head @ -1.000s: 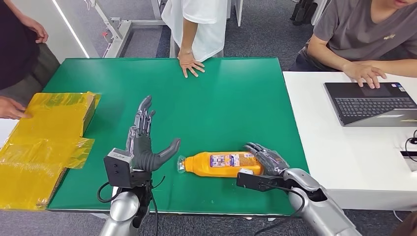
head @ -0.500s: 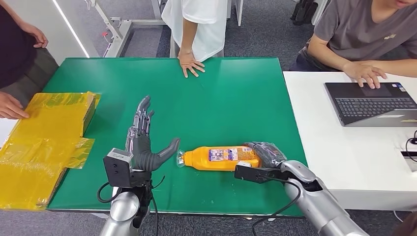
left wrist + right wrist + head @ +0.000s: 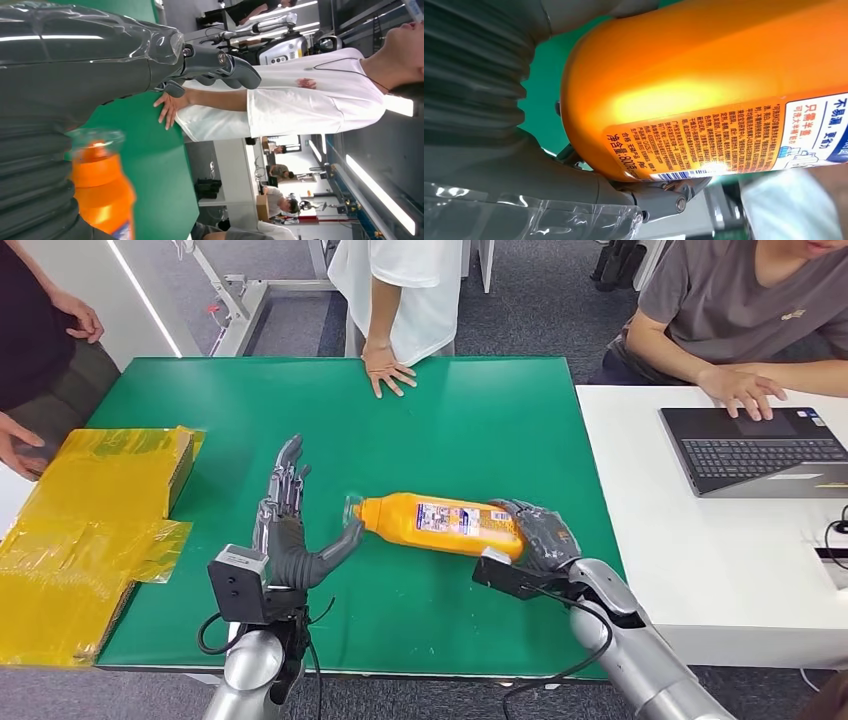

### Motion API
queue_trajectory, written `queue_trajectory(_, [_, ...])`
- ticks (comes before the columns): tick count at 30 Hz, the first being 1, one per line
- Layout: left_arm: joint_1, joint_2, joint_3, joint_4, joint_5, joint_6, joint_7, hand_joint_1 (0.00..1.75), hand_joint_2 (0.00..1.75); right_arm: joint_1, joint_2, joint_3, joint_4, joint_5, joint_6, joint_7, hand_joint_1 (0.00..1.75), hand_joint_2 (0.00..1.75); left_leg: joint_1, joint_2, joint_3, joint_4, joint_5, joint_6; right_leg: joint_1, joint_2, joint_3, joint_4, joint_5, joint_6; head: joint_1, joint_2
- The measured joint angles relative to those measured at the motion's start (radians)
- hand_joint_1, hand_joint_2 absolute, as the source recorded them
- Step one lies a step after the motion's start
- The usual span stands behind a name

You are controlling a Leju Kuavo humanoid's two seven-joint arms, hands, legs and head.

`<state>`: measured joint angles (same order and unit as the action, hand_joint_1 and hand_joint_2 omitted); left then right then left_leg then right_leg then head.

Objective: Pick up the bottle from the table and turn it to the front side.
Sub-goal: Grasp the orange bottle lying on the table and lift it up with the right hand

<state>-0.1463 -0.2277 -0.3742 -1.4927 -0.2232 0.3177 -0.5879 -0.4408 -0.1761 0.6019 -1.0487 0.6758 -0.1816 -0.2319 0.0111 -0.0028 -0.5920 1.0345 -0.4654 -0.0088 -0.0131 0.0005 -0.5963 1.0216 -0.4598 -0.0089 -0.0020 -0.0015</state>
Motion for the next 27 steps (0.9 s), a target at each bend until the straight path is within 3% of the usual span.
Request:
queue_trajectory(6, [0.000, 0.000, 0.000, 0.005, 0.010, 0.013, -0.011, 0.00, 1.75, 0.069, 0.037, -0.067, -0.096, -0.113, -0.105, -0.069, 1.75, 1.75, 0.000, -0.001, -0.001, 0.000, 0.000, 0.000, 0.000, -0.001, 0.000, 0.000, 0.000, 0.000, 0.000, 0.000])
queue_trajectory(10, [0.000, 0.000, 0.000, 0.006, 0.010, 0.014, -0.011, 0.00, 1.75, 0.075, 0.040, -0.073, -0.105, -0.121, -0.114, -0.074, 1.75, 1.75, 0.000, -0.001, -0.001, 0.000, 0.000, 0.000, 0.000, -0.001, 0.000, 0.000, 0.000, 0.000, 0.000, 0.000])
queue_trajectory(14, [0.000, 0.000, 0.001, 0.008, 0.012, 0.020, -0.013, 0.00, 1.75, 0.172, 0.088, -0.128, -0.215, -0.163, -0.218, -0.123, 1.75, 1.75, 0.000, -0.001, -0.001, 0.000, 0.000, 0.000, 0.000, -0.001, 0.000, 0.000, 0.000, 0.000, 0.000, 0.000])
queue_trajectory(19, [0.000, 0.000, 0.001, 0.011, 0.021, 0.022, -0.008, 0.00, 1.75, 0.212, 0.101, -0.145, -0.253, -0.194, -0.265, -0.155, 1.75, 1.75, 0.000, -0.001, 0.000, 0.000, 0.000, 0.000, 0.000, -0.001, 0.000, 0.000, 0.000, 0.000, 0.000, 0.000])
queue_trajectory(24, [-0.004, -0.002, 0.006, 0.036, 0.080, 0.019, 0.006, 0.00, 1.75, 0.299, 0.133, -0.149, -0.310, -0.257, -0.367, -0.228, 1.75, 1.75, 0.000, 0.000, -0.001, 0.000, 0.000, 0.000, 0.000, -0.001, -0.001, 0.000, 0.000, 0.000, 0.000, 0.000])
queue_trajectory(27, [-0.009, -0.002, 0.007, 0.055, 0.180, -0.045, -0.003, 0.00, 1.75, 0.321, 0.153, -0.146, -0.324, -0.273, -0.391, -0.250, 1.75, 1.75, 0.000, 0.000, -0.001, -0.001, 0.000, 0.000, 0.000, 0.000, -0.002, 0.000, 0.000, 0.000, 0.000, 0.000])
